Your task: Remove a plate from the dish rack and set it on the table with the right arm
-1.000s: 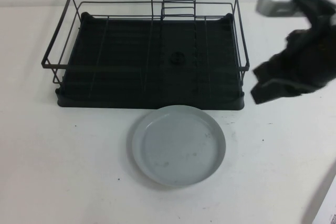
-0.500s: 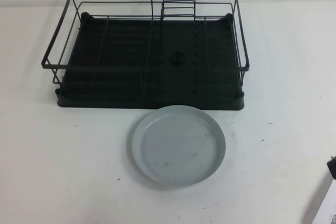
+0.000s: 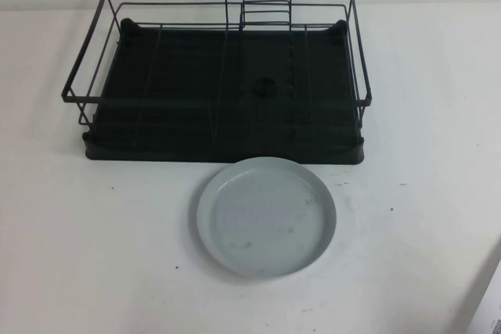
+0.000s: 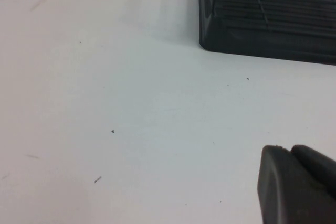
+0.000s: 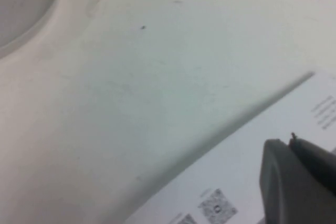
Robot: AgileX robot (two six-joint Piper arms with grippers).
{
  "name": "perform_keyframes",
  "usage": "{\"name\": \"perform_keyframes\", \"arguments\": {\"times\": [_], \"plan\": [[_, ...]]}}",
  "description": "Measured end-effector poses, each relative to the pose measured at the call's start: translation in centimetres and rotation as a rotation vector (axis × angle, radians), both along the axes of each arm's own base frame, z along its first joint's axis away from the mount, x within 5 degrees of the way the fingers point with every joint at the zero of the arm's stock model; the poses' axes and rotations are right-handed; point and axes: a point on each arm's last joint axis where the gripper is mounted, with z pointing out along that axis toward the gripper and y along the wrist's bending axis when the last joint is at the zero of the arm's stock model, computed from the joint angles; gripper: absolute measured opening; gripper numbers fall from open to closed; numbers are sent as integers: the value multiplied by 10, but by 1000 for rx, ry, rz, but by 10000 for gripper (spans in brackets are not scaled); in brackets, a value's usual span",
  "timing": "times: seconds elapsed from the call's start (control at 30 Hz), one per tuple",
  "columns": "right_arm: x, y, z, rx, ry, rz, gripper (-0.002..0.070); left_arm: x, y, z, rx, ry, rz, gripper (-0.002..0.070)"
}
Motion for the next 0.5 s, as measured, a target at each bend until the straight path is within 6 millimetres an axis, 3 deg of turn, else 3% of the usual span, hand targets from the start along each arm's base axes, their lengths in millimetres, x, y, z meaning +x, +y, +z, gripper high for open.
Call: {"name": "perform_keyframes", "arguments": {"times": [0.1,0.3,0.5], "plan": [[-14,-10,-16,47,-167,-107,-18,0,0,0,0,0,0,-4],[-31,-20,-25,135,-465,-235,-18,0,0,0,0,0,0,-4],[-39,-18,-30,153,-446,-220,-18,0,0,0,0,0,0,-4]]}}
